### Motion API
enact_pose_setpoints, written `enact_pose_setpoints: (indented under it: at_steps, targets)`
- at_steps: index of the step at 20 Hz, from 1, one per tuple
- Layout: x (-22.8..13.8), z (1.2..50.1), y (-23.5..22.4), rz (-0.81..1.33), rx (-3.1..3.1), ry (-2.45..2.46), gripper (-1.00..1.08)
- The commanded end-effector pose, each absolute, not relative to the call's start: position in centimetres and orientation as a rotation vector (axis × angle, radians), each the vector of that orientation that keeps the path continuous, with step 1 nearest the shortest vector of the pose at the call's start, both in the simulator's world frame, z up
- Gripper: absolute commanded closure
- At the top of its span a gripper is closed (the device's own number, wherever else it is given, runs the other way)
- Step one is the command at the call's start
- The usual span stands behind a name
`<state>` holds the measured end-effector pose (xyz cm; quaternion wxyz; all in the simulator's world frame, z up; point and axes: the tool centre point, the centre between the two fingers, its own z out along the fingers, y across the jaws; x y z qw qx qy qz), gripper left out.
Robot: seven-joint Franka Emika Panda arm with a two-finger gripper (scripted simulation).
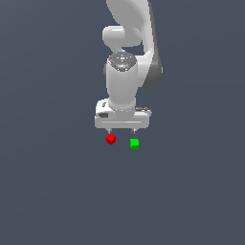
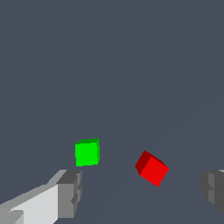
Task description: Stack the red cube on top of the green cube.
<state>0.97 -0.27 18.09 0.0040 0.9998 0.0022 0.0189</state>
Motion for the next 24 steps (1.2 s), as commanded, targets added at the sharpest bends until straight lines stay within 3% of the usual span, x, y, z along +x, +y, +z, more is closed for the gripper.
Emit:
enact_pose_setpoints:
  at_steps: [1,11,24]
  targets:
    - [1.0,18.1,-0.3,0.059,3.133,0.007,-0.92]
    - [0.3,16.2,-1.5,0.050,3.130,-0.146,-0.92]
    - [-3.3,9.5,-5.4,0.014,3.059,-0.698,-0.92]
